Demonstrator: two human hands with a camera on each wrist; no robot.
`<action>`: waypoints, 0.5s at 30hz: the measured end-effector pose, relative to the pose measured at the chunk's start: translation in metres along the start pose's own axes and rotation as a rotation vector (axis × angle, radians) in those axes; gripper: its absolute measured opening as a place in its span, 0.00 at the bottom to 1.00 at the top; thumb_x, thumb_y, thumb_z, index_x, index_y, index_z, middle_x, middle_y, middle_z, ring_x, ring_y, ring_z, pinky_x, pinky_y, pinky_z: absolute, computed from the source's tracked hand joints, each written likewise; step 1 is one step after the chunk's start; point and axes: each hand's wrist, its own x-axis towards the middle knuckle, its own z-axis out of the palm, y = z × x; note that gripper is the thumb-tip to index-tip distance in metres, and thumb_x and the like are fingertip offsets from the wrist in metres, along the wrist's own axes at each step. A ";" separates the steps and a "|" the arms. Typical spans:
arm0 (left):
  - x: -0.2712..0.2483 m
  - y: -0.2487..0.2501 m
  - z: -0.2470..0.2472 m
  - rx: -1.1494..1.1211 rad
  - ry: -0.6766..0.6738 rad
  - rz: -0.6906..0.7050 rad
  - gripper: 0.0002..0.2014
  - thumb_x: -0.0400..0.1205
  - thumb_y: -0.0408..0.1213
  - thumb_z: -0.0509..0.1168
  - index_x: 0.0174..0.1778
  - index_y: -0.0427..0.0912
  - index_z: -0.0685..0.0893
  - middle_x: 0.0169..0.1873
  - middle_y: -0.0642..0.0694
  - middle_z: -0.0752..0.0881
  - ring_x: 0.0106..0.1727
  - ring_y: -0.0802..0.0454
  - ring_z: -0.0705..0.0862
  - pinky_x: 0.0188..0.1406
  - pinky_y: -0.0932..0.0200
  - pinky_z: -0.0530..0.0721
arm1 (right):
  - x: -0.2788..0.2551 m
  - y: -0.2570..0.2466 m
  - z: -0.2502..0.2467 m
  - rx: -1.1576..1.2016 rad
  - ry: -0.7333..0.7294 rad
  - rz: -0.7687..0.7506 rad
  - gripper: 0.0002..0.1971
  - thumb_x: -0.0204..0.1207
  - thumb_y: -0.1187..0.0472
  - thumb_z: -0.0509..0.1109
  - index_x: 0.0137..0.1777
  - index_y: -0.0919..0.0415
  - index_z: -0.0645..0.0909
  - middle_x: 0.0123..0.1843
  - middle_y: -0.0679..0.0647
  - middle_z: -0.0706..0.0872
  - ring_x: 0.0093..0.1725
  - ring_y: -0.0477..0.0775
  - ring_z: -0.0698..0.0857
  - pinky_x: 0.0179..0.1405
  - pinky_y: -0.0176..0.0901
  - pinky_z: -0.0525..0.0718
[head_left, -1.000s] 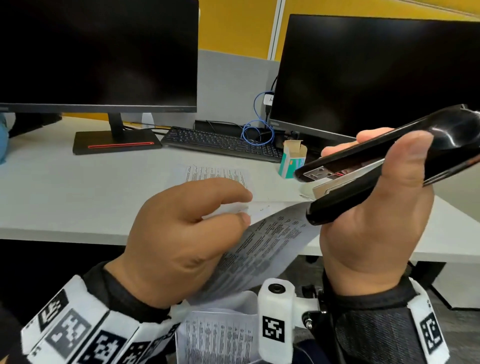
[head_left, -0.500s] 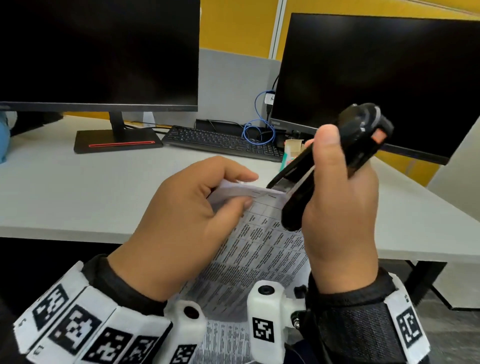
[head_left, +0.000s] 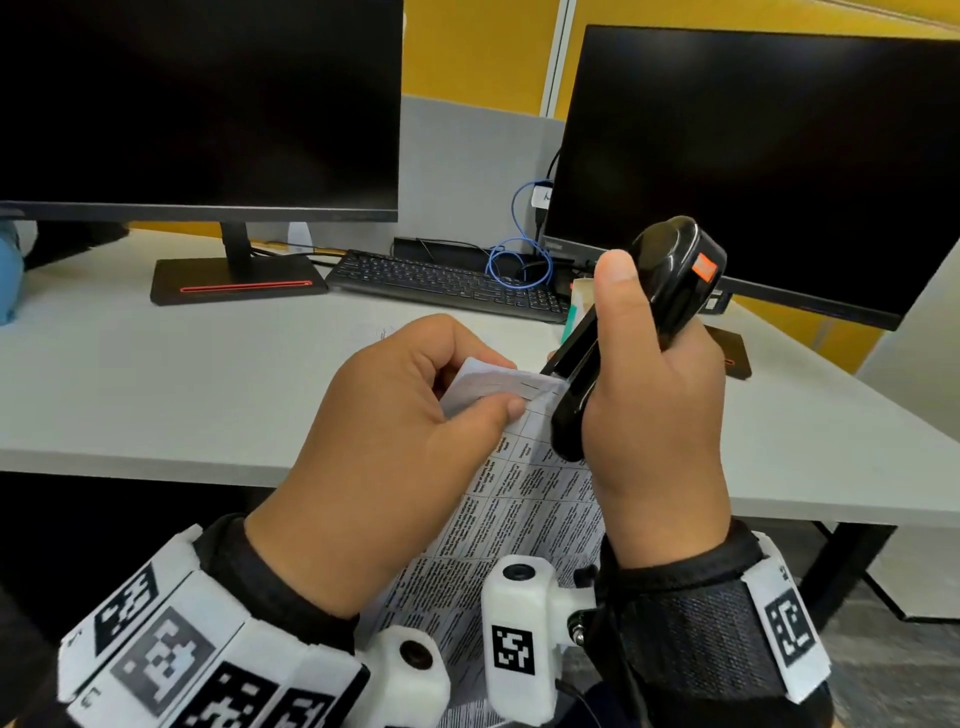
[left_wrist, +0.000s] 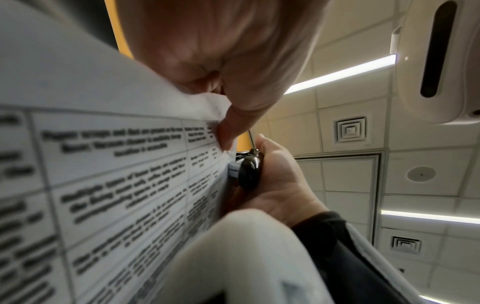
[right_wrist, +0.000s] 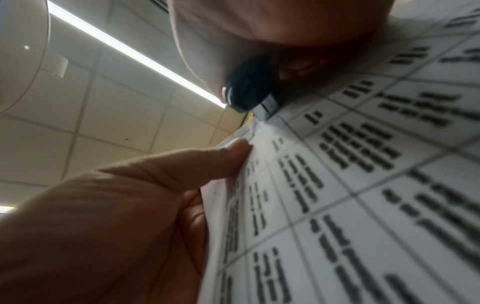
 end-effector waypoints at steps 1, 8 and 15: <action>0.000 -0.001 0.001 -0.005 0.006 -0.007 0.09 0.73 0.36 0.76 0.41 0.54 0.85 0.33 0.52 0.90 0.36 0.53 0.89 0.38 0.41 0.90 | 0.000 0.001 0.000 0.010 -0.001 -0.002 0.17 0.75 0.40 0.65 0.36 0.53 0.75 0.27 0.41 0.75 0.31 0.41 0.77 0.34 0.32 0.77; -0.002 0.000 0.006 -0.007 0.004 -0.007 0.10 0.73 0.36 0.77 0.40 0.56 0.84 0.34 0.48 0.89 0.37 0.48 0.89 0.40 0.41 0.88 | 0.001 0.002 0.000 0.037 -0.028 -0.029 0.20 0.78 0.43 0.69 0.33 0.57 0.72 0.23 0.45 0.73 0.28 0.44 0.75 0.29 0.32 0.74; 0.003 -0.012 0.003 0.042 -0.204 -0.102 0.14 0.74 0.38 0.76 0.51 0.60 0.83 0.40 0.50 0.91 0.41 0.51 0.90 0.44 0.42 0.90 | 0.006 0.004 -0.001 0.063 -0.081 0.100 0.26 0.66 0.33 0.69 0.33 0.59 0.75 0.29 0.55 0.76 0.39 0.72 0.82 0.45 0.67 0.84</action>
